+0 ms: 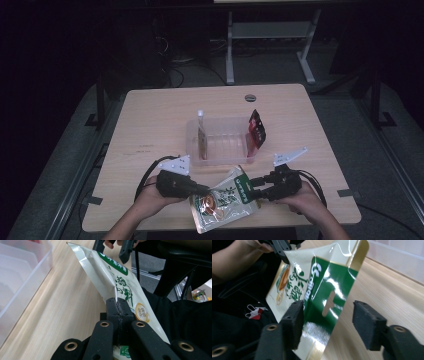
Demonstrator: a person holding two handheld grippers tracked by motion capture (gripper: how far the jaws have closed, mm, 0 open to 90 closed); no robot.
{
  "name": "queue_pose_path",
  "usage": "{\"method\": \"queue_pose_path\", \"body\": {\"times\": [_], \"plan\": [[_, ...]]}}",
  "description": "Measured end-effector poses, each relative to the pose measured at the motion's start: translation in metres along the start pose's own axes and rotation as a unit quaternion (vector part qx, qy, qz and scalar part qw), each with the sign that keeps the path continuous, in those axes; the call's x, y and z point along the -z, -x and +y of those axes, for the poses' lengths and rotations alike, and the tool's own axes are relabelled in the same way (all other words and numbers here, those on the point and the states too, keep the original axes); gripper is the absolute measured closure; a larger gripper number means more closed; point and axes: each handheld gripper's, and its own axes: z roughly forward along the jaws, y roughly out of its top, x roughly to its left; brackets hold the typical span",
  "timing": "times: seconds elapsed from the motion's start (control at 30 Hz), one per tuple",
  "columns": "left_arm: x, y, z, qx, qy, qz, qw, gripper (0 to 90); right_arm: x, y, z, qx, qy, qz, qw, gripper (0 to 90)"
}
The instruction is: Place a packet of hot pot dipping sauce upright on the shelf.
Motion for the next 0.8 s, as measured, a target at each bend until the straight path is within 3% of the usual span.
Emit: {"method": "queue_pose_path", "body": {"times": [0.2,0.33,0.43,0.5,0.53,0.8], "plan": [[-0.0006,0.0026,0.0001,-0.014,-0.002,0.002,0.9999,90.0,-0.0013,-0.0004,0.0,0.0,-0.003,0.018,0.9998,57.1],[-0.0004,0.0039,0.0002,-0.021,0.006,-0.001,0.9998,90.0,-0.0002,0.0023,-0.0002,-0.008,0.0,0.025,0.9997,58.0],[-0.0003,0.0045,0.0011,-0.026,0.007,-0.004,0.9996,90.0,-0.0004,0.0067,-0.0008,-0.015,0.008,0.029,0.9994,49.2],[-0.001,0.0048,0.0013,-0.027,0.008,-0.004,0.9996,90.0,-0.0004,0.0082,-0.0016,-0.015,0.011,0.036,0.9992,50.5],[-0.0014,0.0046,0.0012,-0.026,0.006,-0.002,0.9997,90.0,-0.0008,0.0067,-0.0016,-0.012,0.012,0.05,0.9986,58.2],[-0.0009,0.0025,-0.0001,-0.026,0.002,0.017,0.9995,90.0,-0.002,0.0042,-0.0015,-0.009,0.003,0.05,0.9987,66.7]]}}
